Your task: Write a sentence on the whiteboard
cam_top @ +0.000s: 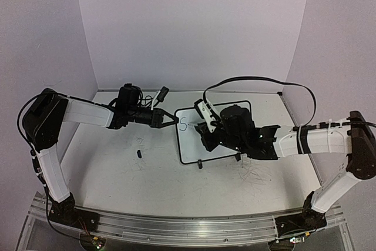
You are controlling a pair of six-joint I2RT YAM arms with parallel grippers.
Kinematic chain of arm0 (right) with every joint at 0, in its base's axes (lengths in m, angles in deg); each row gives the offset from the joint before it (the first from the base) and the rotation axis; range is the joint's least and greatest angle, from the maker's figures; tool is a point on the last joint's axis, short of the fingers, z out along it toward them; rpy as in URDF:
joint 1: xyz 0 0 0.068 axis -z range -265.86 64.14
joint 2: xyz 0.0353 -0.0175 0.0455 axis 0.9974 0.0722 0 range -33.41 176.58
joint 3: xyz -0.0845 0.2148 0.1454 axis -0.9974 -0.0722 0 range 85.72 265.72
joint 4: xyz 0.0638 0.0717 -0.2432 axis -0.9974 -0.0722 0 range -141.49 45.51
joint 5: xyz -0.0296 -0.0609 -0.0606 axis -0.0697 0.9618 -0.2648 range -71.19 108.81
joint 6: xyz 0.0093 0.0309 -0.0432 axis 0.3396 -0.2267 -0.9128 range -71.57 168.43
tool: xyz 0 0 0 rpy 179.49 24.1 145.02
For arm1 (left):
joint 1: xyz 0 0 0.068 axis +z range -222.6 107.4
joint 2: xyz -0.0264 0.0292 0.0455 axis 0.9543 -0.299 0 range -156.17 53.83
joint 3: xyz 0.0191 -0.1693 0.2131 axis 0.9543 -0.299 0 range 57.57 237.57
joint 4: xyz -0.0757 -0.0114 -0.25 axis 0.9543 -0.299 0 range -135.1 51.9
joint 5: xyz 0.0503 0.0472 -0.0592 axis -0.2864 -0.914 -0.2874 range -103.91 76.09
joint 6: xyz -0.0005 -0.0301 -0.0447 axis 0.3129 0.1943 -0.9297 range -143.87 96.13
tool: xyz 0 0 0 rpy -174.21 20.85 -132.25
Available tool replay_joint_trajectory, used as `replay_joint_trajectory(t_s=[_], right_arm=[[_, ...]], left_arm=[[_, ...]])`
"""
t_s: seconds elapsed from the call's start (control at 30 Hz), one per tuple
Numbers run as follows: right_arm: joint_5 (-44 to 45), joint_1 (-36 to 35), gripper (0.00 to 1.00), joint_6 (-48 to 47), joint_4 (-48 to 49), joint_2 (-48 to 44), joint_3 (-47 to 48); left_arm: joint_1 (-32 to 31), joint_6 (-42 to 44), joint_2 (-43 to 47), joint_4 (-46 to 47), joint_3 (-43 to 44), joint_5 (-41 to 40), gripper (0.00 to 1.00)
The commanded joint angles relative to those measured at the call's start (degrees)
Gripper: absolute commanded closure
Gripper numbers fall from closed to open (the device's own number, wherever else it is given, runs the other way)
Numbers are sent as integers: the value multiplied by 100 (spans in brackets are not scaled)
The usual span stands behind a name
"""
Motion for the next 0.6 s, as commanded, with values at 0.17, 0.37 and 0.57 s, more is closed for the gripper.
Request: replay_joint_trajectory(t_s=[0.17,0.37,0.57], right_arm=[[75,5,100,-124,270,-18,-9],[64,5,100,-124,290,34,5],[489,7,100,3,381,-8,-45]], left_arm=[[27,-4,125,-52,49,22,100],[26,6,126,-49,46,21,100],[21,6,134,-52,49,28,100]])
